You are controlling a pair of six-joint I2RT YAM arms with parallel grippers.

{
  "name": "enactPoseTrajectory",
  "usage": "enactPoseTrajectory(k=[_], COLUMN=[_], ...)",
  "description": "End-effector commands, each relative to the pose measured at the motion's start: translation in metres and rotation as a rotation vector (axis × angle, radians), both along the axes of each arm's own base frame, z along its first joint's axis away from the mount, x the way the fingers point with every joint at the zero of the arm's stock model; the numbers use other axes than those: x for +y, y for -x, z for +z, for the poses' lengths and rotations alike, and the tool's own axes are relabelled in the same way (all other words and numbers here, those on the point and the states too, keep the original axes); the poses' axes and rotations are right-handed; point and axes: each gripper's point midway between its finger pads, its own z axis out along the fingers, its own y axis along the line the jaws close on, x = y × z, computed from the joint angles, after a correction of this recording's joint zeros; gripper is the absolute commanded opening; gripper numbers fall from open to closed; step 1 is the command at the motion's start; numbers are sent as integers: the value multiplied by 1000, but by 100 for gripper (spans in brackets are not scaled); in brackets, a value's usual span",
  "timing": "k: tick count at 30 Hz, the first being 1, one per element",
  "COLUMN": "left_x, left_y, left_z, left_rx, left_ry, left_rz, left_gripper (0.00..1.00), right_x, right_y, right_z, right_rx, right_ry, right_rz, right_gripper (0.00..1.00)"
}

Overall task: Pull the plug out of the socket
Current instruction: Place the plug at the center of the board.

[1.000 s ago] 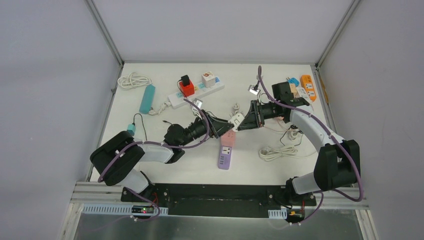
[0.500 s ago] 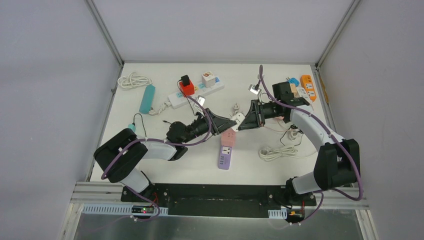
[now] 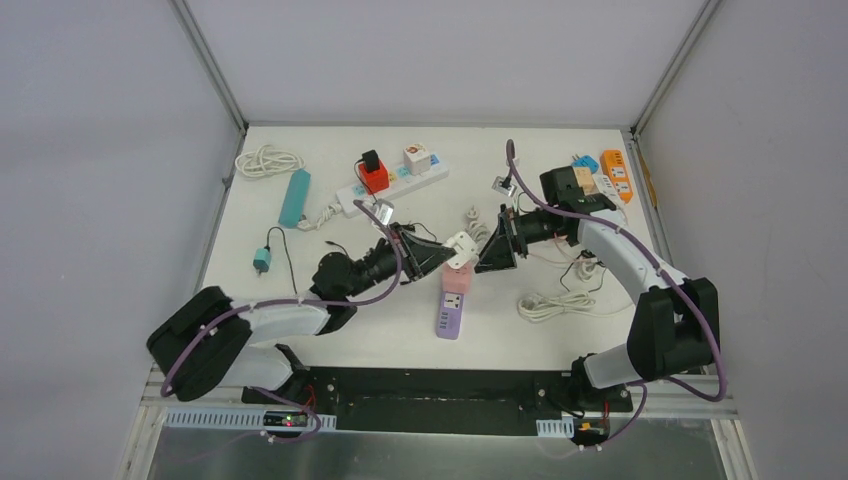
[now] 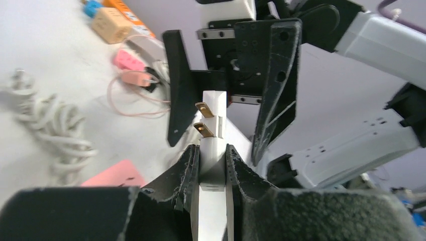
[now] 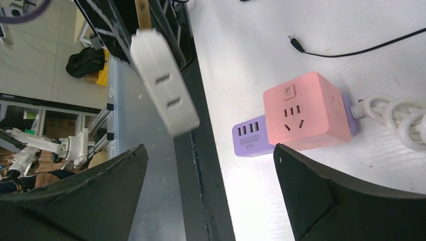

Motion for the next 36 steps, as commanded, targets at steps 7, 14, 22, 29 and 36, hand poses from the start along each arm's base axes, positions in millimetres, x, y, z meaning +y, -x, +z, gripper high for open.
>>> enactPoseTrajectory(k=[7, 14, 22, 29, 36], left_x=[88, 154, 209, 248, 295], left_y=[-39, -62, -83, -106, -116], left_z=[-16, -32, -67, -94, -125], left_rx=[-31, 77, 233, 366, 526], left_ry=[-420, -553, -636, -655, -764], left_rz=[468, 734, 934, 1050, 1278], left_gripper=[0, 0, 0, 0, 0], right_x=[-7, -8, -9, -9, -9], right_y=[-3, -5, -8, -7, -7], right_z=[16, 13, 11, 12, 12], right_rx=[-151, -155, -154, -152, -152], right_ry=[35, 48, 57, 56, 55], right_rz=[4, -2, -8, -8, -7], right_gripper=[100, 100, 100, 100, 100])
